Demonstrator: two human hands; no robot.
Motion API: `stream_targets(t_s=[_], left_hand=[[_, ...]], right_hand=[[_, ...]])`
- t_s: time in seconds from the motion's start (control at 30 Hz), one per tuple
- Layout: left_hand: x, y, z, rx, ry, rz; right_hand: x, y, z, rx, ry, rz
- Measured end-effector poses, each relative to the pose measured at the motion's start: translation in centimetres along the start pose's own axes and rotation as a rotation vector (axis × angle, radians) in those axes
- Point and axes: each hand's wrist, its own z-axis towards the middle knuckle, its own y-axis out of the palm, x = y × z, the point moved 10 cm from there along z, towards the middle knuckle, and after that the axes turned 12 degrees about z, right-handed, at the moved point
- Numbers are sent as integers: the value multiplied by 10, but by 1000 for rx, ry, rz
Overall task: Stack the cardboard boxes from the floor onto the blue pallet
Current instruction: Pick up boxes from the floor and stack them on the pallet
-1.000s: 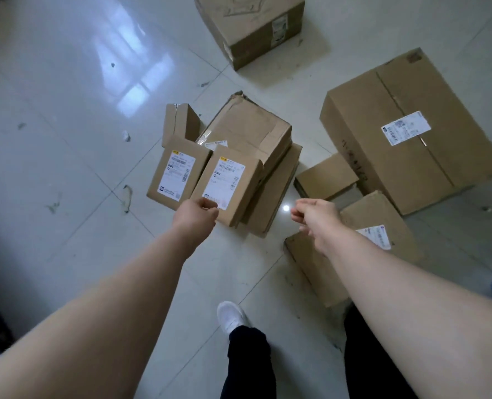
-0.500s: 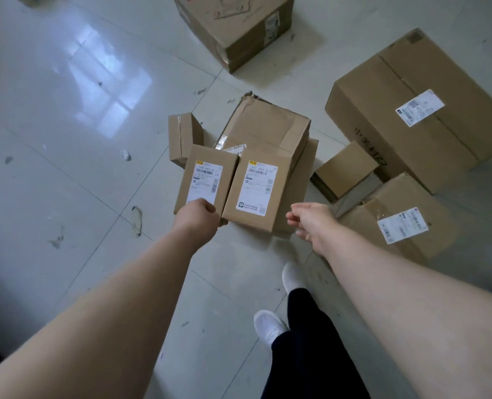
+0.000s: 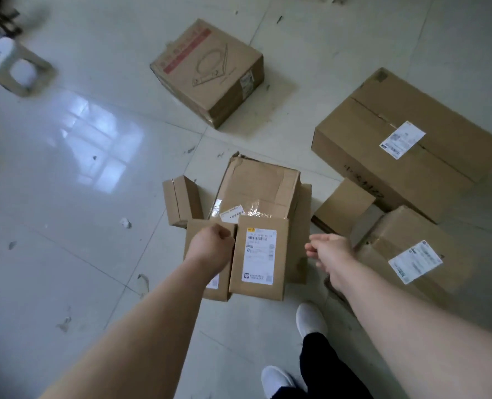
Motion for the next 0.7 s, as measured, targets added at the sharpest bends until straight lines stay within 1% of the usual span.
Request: stream_targets(t_s=[0.17,0.27,0.37,0.53,0.7], left_hand=[[39,-28,1,-33,91,29],[42,-24,4,-72,149,125],[34,-16,8,-85,201,237],[35,-1,-2,-119,308,341],[49,12,5,-164,351,249]], right_hand=[[-29,6,-12,-10,-29,11],[-29,9,-22,-19,-32,15],[-8,2,-27,30,-2,97],[49,-14,-24,101,62,250],[68,-38,-23,143,36,334]])
